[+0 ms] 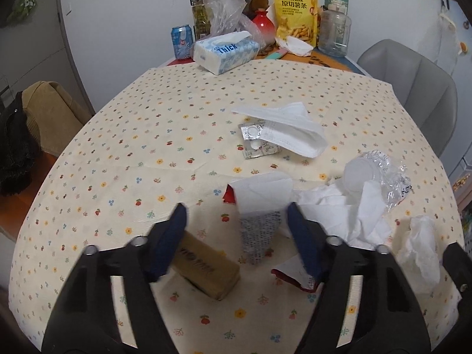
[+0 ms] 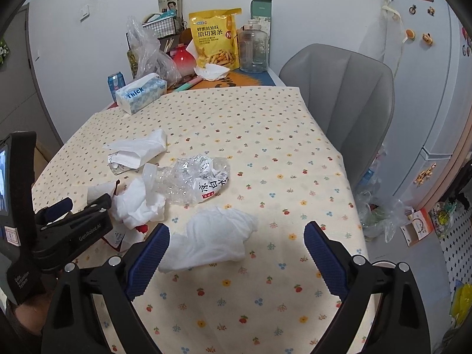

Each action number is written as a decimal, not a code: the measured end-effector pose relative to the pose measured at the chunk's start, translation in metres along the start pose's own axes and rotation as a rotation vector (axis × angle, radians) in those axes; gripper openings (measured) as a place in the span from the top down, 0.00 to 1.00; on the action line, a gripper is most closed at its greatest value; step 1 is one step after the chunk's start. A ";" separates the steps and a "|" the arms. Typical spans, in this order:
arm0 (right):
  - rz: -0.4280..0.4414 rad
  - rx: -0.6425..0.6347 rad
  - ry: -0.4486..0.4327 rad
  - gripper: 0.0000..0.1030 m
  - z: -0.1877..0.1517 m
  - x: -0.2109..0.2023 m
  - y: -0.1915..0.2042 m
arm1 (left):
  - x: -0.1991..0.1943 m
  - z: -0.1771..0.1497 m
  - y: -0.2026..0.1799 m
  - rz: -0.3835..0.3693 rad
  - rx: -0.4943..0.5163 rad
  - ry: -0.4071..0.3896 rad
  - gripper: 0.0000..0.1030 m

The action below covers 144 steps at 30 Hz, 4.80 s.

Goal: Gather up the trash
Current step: 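Grasp the white tissue with the right tool while the left tool grasps the white printed paper, then carry the tissue and printed paper in both tools toward the bin, then open the right tool over the beige bin to drop the white tissue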

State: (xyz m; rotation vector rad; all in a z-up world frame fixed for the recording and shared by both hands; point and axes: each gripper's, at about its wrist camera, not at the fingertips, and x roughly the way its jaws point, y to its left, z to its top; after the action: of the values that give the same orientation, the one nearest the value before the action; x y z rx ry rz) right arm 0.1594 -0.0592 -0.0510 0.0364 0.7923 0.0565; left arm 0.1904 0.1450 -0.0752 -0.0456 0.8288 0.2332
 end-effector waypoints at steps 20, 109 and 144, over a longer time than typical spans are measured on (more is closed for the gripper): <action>0.053 0.018 0.064 0.93 -0.012 0.006 -0.013 | -0.013 0.005 0.003 -0.041 -0.019 -0.033 0.40; -0.266 0.365 -0.071 0.93 -0.049 -0.096 -0.292 | -0.126 -0.031 -0.320 -0.370 0.397 -0.154 0.58; -0.345 0.616 0.052 0.59 -0.125 -0.054 -0.443 | -0.103 -0.092 -0.476 -0.431 0.640 -0.036 0.58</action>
State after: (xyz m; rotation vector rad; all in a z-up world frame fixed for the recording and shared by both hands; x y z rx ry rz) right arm 0.0487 -0.5030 -0.1238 0.4813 0.8341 -0.5175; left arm 0.1627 -0.3496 -0.0860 0.3768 0.8065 -0.4400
